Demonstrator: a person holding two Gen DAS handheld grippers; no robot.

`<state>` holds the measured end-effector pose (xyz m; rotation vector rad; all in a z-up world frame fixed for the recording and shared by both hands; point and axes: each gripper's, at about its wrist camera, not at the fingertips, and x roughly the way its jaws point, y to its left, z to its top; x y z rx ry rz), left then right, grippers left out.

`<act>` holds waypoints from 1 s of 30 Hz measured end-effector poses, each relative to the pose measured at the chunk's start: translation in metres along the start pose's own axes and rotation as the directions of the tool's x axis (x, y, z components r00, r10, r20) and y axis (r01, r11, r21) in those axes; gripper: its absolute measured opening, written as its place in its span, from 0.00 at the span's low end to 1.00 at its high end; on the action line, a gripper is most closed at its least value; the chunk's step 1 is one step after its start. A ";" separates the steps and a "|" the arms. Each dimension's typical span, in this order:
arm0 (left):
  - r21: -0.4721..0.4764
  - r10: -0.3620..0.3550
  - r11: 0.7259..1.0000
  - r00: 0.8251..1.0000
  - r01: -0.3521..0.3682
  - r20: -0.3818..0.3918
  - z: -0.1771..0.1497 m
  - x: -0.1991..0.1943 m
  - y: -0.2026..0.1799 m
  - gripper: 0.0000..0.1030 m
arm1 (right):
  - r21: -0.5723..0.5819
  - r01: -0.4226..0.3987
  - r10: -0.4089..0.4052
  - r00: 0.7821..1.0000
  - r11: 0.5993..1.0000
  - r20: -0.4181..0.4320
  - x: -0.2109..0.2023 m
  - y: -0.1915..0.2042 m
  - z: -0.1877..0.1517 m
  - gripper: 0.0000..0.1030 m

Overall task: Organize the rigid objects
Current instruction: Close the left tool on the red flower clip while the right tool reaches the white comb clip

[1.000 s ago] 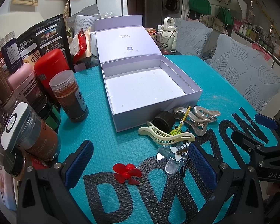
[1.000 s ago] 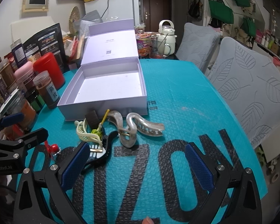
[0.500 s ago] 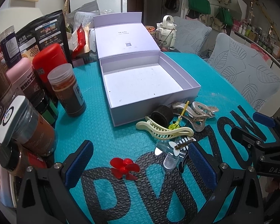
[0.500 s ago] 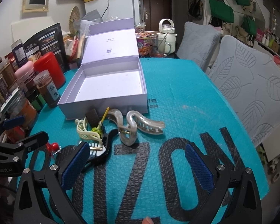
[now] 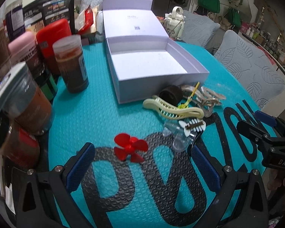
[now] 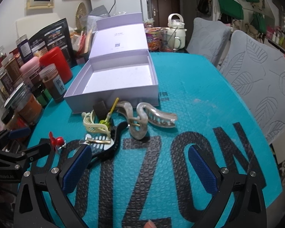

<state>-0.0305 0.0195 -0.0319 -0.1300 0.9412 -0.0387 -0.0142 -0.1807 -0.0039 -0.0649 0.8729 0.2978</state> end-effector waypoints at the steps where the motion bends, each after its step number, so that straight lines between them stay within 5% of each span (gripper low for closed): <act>1: -0.007 -0.011 1.000 1.000 0.011 -0.002 -0.003 0.002 0.002 1.00 | -0.001 -0.003 0.003 1.000 1.000 -0.001 0.001 0.000 -0.001 1.00; 17: -0.029 -0.136 0.990 0.990 0.135 -0.042 -0.012 0.036 0.027 0.75 | -0.033 -0.085 0.084 0.995 0.996 -0.054 0.033 0.015 -0.008 1.00; 23: 0.020 -0.107 0.994 0.993 0.108 -0.046 -0.010 0.048 0.023 0.49 | -0.037 -0.090 0.087 0.994 0.995 -0.066 0.042 0.014 -0.005 1.00; 30: 0.041 -0.120 0.992 0.992 0.122 -0.033 -0.007 0.046 0.022 0.49 | -0.037 -0.114 0.111 0.991 0.993 -0.078 0.051 0.018 -0.001 1.00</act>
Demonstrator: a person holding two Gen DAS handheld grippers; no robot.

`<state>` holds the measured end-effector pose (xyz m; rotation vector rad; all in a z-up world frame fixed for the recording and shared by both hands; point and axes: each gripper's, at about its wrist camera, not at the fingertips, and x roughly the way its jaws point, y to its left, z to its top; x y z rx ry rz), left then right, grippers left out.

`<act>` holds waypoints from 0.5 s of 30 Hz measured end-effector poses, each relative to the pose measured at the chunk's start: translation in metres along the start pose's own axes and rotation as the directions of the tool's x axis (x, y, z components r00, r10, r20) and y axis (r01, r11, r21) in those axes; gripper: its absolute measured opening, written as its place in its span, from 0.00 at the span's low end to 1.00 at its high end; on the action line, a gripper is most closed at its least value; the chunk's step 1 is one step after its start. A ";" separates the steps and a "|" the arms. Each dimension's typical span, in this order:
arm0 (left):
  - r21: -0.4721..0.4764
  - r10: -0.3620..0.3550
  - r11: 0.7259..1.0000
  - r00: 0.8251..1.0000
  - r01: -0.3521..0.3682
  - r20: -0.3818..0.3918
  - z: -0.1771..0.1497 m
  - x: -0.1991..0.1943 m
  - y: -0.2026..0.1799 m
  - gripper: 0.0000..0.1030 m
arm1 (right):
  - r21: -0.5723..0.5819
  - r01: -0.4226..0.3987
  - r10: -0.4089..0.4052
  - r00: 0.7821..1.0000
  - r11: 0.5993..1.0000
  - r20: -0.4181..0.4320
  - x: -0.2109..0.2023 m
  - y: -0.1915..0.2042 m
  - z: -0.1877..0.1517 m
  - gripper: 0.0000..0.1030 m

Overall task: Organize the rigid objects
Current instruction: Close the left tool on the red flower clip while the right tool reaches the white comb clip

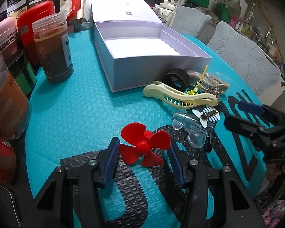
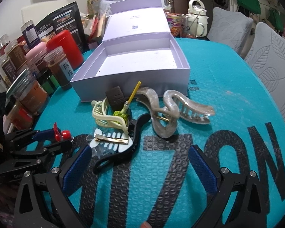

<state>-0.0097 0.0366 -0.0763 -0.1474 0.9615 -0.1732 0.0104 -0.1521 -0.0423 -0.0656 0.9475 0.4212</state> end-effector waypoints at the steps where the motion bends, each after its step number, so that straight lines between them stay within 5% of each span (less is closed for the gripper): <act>1: -0.012 -0.010 1.000 1.000 0.010 0.001 0.001 -0.002 0.002 0.49 | -0.004 -0.009 0.009 1.000 1.000 -0.005 0.002 0.002 0.001 1.00; 5: -0.047 -0.017 0.999 1.000 0.017 0.012 0.006 -0.007 0.010 0.49 | -0.013 -0.042 0.042 0.999 0.999 -0.007 0.008 0.010 0.003 0.94; 9: -0.057 -0.013 0.998 1.000 0.014 0.022 0.005 -0.011 0.013 0.49 | -0.003 -0.073 0.073 0.997 0.997 -0.018 0.016 0.017 0.004 0.77; 15: -0.072 -0.020 0.997 1.000 0.022 0.023 0.002 -0.012 0.015 0.49 | 0.017 -0.062 0.062 0.998 0.998 -0.020 0.024 0.021 0.003 0.71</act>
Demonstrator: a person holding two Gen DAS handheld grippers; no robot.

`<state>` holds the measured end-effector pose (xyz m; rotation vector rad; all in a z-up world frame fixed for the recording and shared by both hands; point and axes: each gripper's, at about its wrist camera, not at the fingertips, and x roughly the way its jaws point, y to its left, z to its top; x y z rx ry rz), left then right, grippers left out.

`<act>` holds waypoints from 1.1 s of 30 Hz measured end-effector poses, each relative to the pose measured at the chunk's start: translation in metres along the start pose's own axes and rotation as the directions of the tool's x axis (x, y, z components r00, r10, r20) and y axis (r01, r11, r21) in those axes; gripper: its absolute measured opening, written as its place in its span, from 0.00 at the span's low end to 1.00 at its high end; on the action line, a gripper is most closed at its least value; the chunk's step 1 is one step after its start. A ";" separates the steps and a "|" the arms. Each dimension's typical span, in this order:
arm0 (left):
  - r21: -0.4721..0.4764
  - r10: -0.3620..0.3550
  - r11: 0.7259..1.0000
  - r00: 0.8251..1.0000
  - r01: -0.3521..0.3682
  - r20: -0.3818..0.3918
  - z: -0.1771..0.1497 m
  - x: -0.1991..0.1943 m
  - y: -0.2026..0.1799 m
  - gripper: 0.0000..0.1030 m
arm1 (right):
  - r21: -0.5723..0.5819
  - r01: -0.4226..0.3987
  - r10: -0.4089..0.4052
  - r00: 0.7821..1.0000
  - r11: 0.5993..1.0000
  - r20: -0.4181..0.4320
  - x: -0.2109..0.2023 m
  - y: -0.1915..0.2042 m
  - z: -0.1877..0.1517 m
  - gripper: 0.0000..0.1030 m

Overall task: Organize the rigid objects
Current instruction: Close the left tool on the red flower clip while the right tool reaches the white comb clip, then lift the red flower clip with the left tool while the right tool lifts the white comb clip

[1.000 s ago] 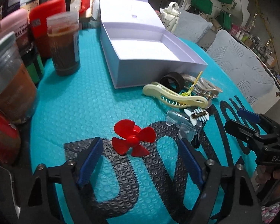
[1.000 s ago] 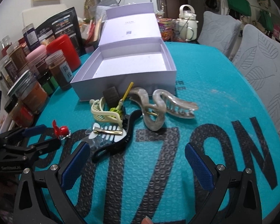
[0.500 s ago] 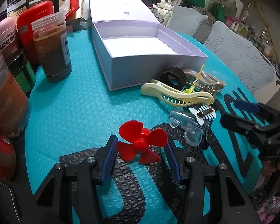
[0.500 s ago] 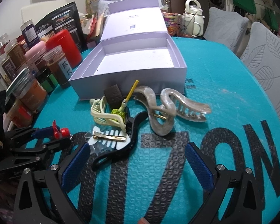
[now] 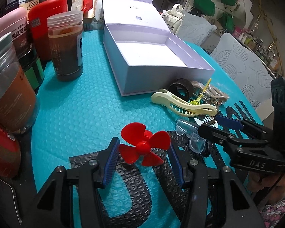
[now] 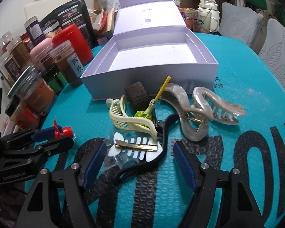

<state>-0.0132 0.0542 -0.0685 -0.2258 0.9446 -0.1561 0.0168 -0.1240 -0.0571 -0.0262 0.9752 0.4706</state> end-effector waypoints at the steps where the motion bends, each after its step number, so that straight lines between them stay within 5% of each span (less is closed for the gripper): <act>1: -0.001 0.000 1.000 1.000 0.000 0.000 0.000 0.000 0.000 0.49 | 0.002 0.000 0.000 1.000 1.000 -0.001 0.001 0.000 0.000 0.71; 7: 0.001 0.003 1.000 1.000 -0.003 0.005 -0.001 -0.001 0.000 0.49 | -0.006 0.009 -0.009 1.000 1.000 0.005 0.005 0.007 0.000 0.70; 12: -0.006 -0.003 1.000 1.000 0.003 0.006 -0.004 -0.002 0.001 0.49 | -0.008 0.033 -0.033 0.999 0.999 0.012 0.006 0.006 0.001 0.55; 33: 0.042 -0.015 0.999 0.997 0.012 0.072 -0.003 -0.026 -0.026 0.49 | 0.009 0.003 -0.003 0.997 1.000 0.076 -0.030 -0.002 -0.015 0.55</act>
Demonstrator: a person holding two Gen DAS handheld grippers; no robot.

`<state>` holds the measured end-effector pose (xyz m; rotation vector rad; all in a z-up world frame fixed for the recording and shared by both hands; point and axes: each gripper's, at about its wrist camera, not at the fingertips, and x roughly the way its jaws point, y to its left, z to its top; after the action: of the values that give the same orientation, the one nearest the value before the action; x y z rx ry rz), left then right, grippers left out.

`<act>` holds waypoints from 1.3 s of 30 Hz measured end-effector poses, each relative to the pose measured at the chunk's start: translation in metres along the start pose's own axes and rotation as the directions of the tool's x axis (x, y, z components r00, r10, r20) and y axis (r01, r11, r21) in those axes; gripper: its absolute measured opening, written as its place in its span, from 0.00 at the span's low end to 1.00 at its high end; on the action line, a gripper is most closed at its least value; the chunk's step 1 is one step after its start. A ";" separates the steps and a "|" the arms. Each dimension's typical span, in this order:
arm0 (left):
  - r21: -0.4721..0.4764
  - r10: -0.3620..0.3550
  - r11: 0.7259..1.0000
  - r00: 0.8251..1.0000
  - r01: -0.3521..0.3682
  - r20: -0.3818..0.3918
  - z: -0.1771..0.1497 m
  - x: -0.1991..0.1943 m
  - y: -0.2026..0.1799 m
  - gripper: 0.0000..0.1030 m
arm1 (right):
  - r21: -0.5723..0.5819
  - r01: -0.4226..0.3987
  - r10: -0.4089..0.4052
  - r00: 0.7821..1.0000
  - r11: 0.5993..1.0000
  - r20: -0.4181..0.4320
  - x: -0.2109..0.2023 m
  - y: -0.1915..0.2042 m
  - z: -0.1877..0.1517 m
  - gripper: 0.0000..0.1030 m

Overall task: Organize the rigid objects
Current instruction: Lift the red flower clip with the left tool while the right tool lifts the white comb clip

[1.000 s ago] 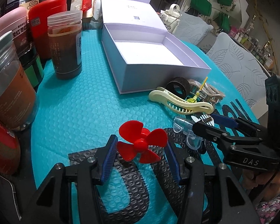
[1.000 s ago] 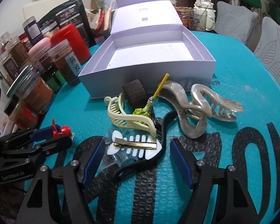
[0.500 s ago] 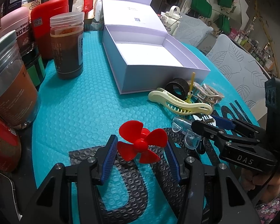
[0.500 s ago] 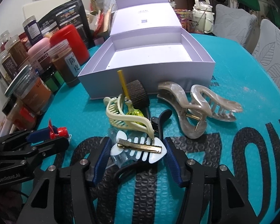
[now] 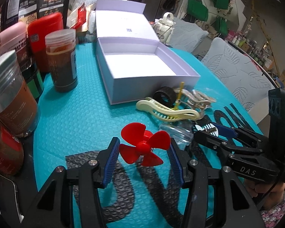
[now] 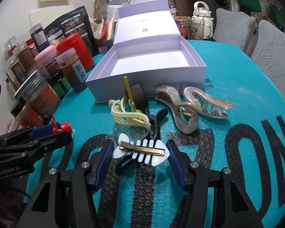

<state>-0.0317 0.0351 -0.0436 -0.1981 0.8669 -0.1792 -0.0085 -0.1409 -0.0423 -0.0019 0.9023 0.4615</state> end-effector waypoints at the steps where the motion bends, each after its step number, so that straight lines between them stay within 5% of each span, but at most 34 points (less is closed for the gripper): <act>1: 0.004 -0.001 1.000 1.000 0.001 0.004 0.000 -0.001 -0.002 0.49 | 0.000 -0.001 0.001 1.000 1.000 0.002 -0.002 0.000 0.000 0.55; 20: 0.094 -0.041 0.995 0.995 0.032 0.091 0.016 -0.025 -0.052 0.49 | -0.056 -0.031 0.035 0.997 0.998 0.064 -0.051 -0.005 0.001 0.55; 39: 0.180 -0.032 0.984 0.979 -0.005 0.199 0.077 -0.033 -0.070 0.49 | -0.160 -0.041 0.063 0.989 0.986 0.136 -0.071 -0.007 0.056 0.55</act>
<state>0.0015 -0.0175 0.0467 -0.0522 0.6437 -0.2447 -0.0010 -0.1634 0.0450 -0.0881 0.7268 0.5738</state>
